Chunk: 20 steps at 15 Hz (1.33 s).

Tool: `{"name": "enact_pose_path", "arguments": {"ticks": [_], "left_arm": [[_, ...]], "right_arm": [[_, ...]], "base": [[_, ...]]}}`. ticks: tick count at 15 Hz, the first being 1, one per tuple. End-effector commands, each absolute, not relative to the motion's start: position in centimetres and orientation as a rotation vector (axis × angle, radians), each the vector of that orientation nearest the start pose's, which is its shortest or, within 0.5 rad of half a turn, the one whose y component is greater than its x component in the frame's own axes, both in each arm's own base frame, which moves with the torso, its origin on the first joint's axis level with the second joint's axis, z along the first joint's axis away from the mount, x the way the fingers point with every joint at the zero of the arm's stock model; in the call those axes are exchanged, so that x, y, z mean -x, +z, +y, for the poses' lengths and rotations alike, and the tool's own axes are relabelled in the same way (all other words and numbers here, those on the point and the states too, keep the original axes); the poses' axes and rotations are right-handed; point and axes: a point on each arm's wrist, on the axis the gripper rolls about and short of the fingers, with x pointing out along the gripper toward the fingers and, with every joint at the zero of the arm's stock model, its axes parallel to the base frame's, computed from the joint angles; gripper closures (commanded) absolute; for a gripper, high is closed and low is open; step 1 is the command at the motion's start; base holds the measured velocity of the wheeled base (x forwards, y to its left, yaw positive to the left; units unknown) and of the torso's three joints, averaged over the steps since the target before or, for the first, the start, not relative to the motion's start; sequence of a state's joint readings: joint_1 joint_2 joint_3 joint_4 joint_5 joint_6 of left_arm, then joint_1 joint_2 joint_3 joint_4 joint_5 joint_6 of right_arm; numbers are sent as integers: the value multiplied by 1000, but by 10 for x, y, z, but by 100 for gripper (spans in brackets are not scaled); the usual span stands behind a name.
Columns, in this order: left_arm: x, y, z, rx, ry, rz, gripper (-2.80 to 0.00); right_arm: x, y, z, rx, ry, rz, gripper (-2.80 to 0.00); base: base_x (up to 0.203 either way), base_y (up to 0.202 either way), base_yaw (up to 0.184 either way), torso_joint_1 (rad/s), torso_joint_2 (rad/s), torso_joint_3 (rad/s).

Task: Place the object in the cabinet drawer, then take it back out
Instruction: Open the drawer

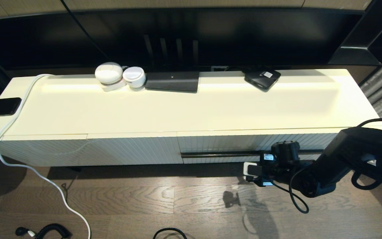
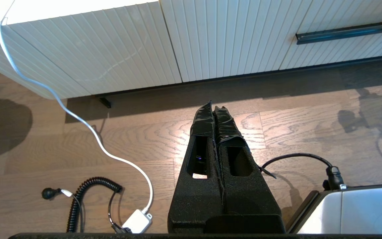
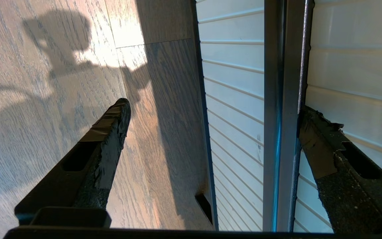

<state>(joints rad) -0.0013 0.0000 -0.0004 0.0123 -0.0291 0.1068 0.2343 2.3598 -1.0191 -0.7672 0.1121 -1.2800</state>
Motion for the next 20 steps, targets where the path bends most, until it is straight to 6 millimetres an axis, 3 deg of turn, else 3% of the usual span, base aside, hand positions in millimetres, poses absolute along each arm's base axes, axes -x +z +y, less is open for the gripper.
{"name": "enact_pose_path", "arguments": {"ticks": [1, 20], "left_arm": [[23, 74, -1, -107, -31, 11, 0], [23, 74, -1, -107, -31, 11, 0]], "right_arm": [[-398, 0, 98, 1268, 670, 289, -280], [-355, -13, 97, 1252, 767, 397, -280]], "base": [[0, 0, 0, 0, 0, 0], [0, 0, 0, 0, 0, 0]]}}
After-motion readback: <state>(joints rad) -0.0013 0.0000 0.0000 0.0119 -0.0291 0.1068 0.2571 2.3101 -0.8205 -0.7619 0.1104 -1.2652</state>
